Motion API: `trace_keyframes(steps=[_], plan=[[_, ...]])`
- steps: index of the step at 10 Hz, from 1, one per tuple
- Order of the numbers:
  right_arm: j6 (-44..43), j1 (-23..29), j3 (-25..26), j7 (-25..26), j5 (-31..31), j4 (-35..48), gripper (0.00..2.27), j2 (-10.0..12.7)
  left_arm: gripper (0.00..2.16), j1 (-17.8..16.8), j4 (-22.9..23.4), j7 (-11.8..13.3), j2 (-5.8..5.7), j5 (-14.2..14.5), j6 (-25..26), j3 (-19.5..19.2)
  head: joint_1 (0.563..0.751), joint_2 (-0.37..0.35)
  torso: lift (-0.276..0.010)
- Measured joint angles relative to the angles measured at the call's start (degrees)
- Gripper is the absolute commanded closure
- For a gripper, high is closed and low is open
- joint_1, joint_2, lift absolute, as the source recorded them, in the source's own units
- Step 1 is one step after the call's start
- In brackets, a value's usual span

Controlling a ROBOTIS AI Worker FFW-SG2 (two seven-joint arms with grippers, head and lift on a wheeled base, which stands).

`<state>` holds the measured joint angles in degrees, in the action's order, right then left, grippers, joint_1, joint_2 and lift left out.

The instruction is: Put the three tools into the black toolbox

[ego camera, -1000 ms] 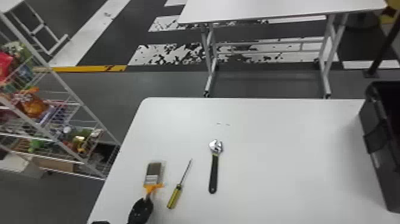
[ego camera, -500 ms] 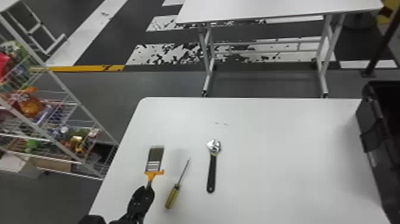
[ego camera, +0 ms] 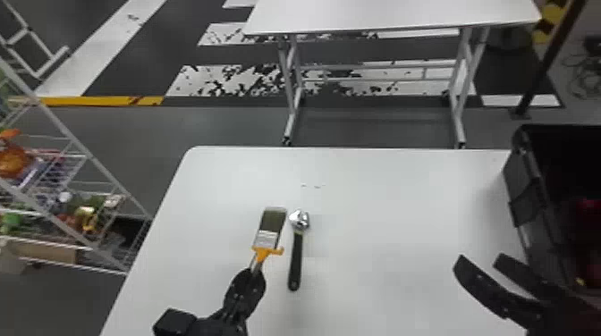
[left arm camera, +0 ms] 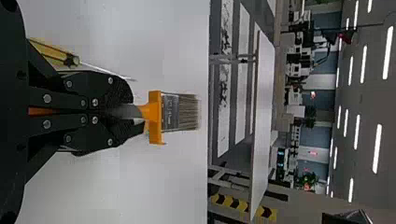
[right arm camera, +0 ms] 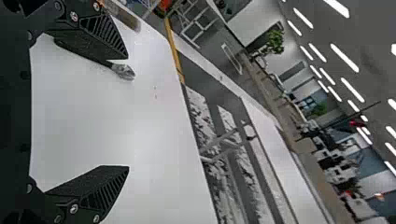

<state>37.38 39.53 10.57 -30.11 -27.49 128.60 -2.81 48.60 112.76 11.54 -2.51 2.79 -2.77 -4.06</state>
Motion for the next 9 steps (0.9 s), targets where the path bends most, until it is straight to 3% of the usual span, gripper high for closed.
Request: trace_keyframes(steps=[3,4,5,9], plan=[[15.22,-4.28,-0.42,-0.75,-1.83,0.67,0.16,0.37,2.14,-1.89,1.10,-2.02,-2.62,-3.43,2.34,7.04,0.695,0.110,-0.051],[18.18,-5.52,-1.14,-0.74,-2.02,0.54,0.16,0.84,2.14,-2.31,1.10,-3.80,-4.03,-4.46,2.61,9.84,0.695,0.099,-0.051],[19.68,-6.53,-2.13,-0.68,-2.04,-0.22,0.16,1.28,2.14,-2.62,1.01,-5.51,-5.47,-5.56,2.59,12.69,0.695,0.088,-0.051],[19.55,-10.26,-6.55,-1.16,-2.01,-6.68,0.16,2.66,2.14,-3.47,0.98,-10.83,-9.30,-9.64,2.38,22.36,0.695,0.047,-0.051]])
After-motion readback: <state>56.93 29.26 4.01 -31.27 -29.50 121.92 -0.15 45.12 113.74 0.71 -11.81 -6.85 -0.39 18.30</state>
